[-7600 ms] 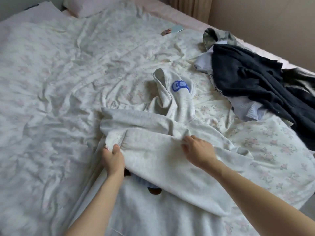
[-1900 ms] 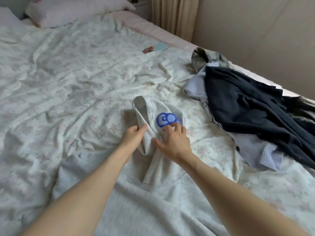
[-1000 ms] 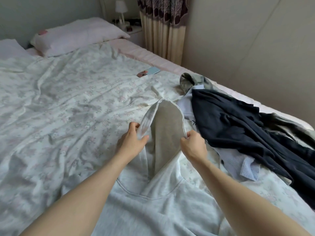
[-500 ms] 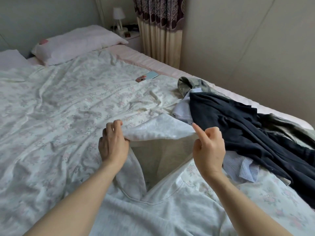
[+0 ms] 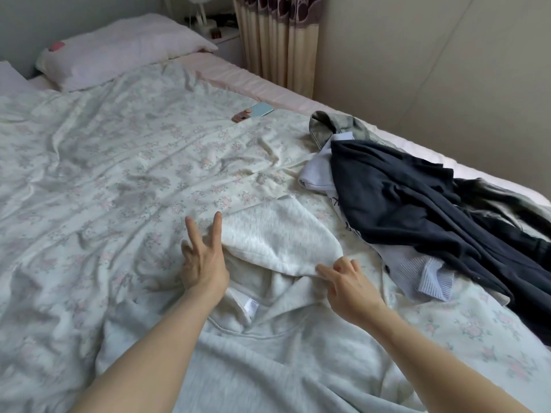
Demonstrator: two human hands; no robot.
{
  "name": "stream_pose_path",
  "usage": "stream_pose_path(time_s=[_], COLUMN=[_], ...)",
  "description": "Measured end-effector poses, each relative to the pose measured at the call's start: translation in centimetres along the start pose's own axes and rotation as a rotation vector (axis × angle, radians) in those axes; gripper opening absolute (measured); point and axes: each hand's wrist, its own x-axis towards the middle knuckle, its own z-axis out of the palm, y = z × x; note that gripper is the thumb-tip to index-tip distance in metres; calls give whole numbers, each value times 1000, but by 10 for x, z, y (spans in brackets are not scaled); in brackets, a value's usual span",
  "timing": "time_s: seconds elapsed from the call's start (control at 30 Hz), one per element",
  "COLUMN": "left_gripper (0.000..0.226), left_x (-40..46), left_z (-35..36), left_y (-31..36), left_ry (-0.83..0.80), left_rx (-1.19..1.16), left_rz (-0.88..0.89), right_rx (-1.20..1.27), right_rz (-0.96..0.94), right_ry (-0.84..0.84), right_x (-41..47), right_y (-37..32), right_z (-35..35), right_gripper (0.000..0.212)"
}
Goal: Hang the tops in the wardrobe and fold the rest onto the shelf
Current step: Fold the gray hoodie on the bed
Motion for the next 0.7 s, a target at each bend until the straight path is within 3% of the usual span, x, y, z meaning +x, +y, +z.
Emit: stream_pose_path(time_s=[0.1,0.2,0.27,0.33,0.5,0.63,0.7], left_gripper=[109,107,108,108,99,102,94], left_x=[2,0,1,7,12,8,6], left_z=[1,0,0,-2,-16,-35,-43], left_y=[-15,-21,-17,-13,-22,-29,-32], left_ry=[55,96,149,191,270,440,474], left_rx=[165,292,402,458,383,264,250], left_rz=[96,240,345,375,370,587,668], right_rx=[123,310,311,379,448,514,611], right_rz=[134,289,291,244,179,102,163], right_ry=[90,52,49,166,407,530,558], right_x=[3,8,9,8,13,16,16], right_y=[3,4,2,-2,-11,-20,-24], right_z=[2,1,1,0,-12,-22,-24], right_gripper=[65,72,72,69,57,51,51])
